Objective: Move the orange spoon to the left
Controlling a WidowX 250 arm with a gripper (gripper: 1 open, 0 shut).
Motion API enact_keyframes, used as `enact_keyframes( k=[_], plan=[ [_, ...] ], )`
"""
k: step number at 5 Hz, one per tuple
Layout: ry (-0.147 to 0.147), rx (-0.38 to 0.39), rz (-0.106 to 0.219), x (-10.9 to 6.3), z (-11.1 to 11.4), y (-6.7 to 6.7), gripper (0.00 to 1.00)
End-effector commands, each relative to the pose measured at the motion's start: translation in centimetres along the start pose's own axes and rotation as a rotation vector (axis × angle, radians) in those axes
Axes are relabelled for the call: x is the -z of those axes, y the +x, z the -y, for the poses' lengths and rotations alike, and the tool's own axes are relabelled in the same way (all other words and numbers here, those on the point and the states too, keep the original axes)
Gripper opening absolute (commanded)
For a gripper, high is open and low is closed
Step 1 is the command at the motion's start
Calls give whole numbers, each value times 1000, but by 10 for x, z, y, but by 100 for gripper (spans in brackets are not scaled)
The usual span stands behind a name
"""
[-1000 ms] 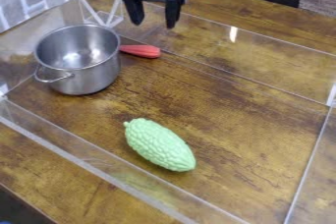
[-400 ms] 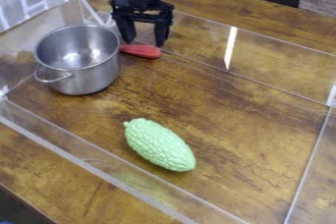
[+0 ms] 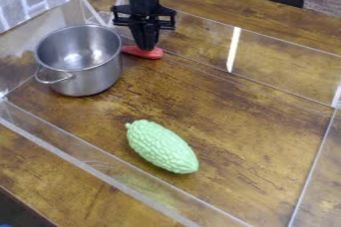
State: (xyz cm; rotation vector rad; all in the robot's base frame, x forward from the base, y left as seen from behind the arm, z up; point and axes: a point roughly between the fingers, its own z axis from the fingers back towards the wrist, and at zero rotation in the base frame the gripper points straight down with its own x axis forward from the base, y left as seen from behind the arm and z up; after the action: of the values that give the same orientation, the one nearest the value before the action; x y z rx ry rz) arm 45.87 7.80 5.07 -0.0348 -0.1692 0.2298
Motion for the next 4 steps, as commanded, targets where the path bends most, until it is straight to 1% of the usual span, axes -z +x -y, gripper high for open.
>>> enact_keyframes(
  k=[1,2,3,4],
  plan=[
    [-2,11,73,-46,16,6,0],
    [-16,27,98,-79,34,7,0],
    [-38,61,118,-113,47,9,0],
    [-25,37,100,-101,40,8,100]
  ],
)
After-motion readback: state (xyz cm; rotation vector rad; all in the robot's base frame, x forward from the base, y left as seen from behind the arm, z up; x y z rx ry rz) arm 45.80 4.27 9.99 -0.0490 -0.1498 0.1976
